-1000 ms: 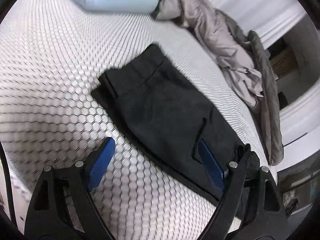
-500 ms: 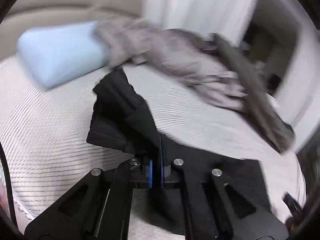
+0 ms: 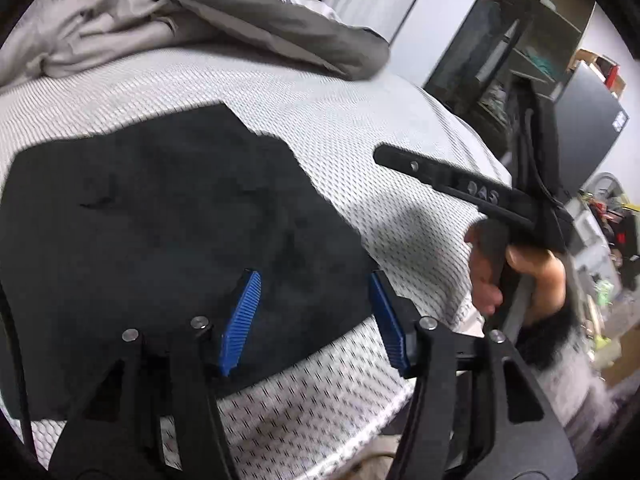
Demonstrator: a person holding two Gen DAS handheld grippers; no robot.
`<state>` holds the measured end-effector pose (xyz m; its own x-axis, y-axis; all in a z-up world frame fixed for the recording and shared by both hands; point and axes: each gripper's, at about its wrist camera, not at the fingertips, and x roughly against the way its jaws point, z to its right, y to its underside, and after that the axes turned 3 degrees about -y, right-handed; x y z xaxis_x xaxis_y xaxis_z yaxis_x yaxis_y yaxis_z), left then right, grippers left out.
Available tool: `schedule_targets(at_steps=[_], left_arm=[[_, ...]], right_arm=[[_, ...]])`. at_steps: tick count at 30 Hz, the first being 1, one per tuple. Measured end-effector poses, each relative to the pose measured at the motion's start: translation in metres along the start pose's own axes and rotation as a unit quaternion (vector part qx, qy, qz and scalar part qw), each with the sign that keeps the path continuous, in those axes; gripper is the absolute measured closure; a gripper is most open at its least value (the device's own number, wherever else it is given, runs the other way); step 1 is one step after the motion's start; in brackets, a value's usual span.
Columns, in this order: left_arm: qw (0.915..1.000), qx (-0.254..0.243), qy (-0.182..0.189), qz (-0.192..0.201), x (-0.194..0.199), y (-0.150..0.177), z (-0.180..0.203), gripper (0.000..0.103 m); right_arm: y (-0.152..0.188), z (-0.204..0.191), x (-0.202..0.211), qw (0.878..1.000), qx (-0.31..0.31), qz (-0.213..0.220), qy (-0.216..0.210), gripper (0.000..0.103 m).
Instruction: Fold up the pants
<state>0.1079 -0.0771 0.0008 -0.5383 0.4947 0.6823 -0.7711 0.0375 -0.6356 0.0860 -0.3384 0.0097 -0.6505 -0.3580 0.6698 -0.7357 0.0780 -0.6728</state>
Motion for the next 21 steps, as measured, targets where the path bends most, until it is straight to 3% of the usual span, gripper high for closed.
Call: schedule_targets(at_steps=[2,6,9,11,16,20,21], left_arm=[[0.9992,-0.011,0.0,0.038,0.02,-0.002,-0.004,0.049],[0.994,0.008,-0.062,0.089,0.051,-0.013,-0.042,0.046],[0.9882,0.046,-0.107,0.099,0.056,-0.02,-0.083,0.046],[0.9811,0.078,-0.148,0.098,0.06,-0.018,-0.116,0.046],[0.972,0.133,-0.17,0.093,0.069,-0.006,-0.173,0.046],[0.9707,0.133,-0.18,0.086,0.073,0.006,-0.187,0.046],[0.9708,0.133,-0.18,0.086,0.073,0.006,-0.189,0.046]], right_arm=[[0.002,0.004,0.0,1.0,-0.002,-0.013,-0.015,0.016],[0.008,-0.004,-0.009,0.993,-0.005,-0.059,-0.102,0.021],[0.014,-0.014,-0.021,0.978,-0.017,-0.106,-0.18,0.033],[0.019,-0.023,-0.03,0.969,-0.016,-0.129,-0.209,0.035],[0.023,-0.031,-0.052,0.962,-0.034,-0.161,-0.218,0.038],[0.02,-0.026,-0.063,0.958,-0.076,-0.164,-0.223,0.058],[0.019,-0.025,-0.061,0.957,-0.079,-0.163,-0.227,0.059]])
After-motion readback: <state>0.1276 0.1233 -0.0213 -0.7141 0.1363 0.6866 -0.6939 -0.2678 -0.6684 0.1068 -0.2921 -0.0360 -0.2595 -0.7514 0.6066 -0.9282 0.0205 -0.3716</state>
